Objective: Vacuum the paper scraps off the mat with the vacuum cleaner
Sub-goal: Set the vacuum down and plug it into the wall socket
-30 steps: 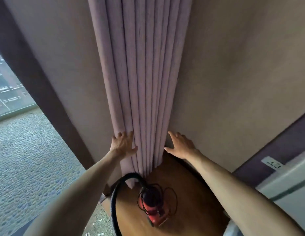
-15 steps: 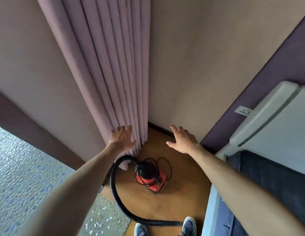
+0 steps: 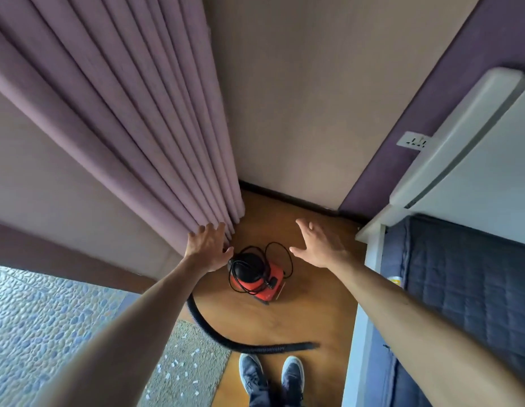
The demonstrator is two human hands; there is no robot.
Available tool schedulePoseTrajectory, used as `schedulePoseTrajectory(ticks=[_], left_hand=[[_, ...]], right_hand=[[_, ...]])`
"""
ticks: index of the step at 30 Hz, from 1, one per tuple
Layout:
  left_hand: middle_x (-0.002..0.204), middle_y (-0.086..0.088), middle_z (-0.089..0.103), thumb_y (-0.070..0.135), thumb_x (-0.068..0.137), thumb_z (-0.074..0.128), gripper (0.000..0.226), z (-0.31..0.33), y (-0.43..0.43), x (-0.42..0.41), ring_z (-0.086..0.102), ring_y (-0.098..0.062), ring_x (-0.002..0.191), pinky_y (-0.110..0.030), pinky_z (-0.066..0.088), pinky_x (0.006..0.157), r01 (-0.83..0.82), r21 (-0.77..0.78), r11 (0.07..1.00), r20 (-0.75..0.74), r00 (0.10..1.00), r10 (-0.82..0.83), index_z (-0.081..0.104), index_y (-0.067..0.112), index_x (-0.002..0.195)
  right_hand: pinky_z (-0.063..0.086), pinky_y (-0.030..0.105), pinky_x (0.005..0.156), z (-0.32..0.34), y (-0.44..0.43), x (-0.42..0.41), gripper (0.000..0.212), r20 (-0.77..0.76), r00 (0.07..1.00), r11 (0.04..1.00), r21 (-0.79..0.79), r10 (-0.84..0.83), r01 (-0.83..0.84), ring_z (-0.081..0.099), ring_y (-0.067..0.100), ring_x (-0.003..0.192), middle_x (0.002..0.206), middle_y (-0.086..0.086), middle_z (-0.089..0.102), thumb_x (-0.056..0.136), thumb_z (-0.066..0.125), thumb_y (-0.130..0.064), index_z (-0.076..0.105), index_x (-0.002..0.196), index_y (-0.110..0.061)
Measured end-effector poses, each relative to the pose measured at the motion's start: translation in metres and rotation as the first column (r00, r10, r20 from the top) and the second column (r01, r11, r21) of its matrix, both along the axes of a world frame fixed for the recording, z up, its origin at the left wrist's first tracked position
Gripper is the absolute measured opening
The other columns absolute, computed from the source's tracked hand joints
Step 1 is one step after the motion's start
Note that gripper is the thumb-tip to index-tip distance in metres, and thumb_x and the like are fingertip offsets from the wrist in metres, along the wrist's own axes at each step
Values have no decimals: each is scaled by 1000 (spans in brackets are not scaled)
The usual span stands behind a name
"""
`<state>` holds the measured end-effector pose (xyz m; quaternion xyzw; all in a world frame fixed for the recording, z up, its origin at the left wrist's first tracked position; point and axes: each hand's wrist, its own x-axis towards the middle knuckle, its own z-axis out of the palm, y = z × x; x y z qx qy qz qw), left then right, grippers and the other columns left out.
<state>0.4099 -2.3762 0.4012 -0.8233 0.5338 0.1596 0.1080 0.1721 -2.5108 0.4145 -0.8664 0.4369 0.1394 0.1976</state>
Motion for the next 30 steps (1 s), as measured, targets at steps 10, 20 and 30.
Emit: schedulePoseTrajectory(ticks=[10, 20, 30], left_hand=[[136, -12, 50, 52, 92, 46, 64, -74, 6, -19, 49, -30, 122, -44, 41, 99, 94, 98, 991, 58, 993, -100, 36, 15, 143], [142, -12, 40, 52, 91, 52, 65, -197, 5, 10, 44, -30, 127, -47, 41, 102, 176, 230, 957, -46, 984, -170, 32, 16, 142], [136, -15, 48, 53, 91, 53, 78, -331, -4, 52, 55, -32, 117, -43, 46, 89, 323, 301, 897, -70, 946, -317, 24, 10, 149]], right_hand=[[45, 43, 100, -102, 21, -32, 77, -68, 997, 988, 152, 23, -12, 45, 32, 129, 143, 14, 44, 93, 53, -54, 18, 153, -20], [51, 40, 89, -220, 60, -32, 82, -152, 988, 974, 218, -29, 62, 48, 28, 126, 145, 9, 39, 92, 48, -60, 13, 155, -21], [51, 38, 76, -341, 103, 2, 72, -169, 974, 935, 294, -154, 199, 57, 28, 111, 127, 8, 50, 91, 49, -60, 22, 146, -21]])
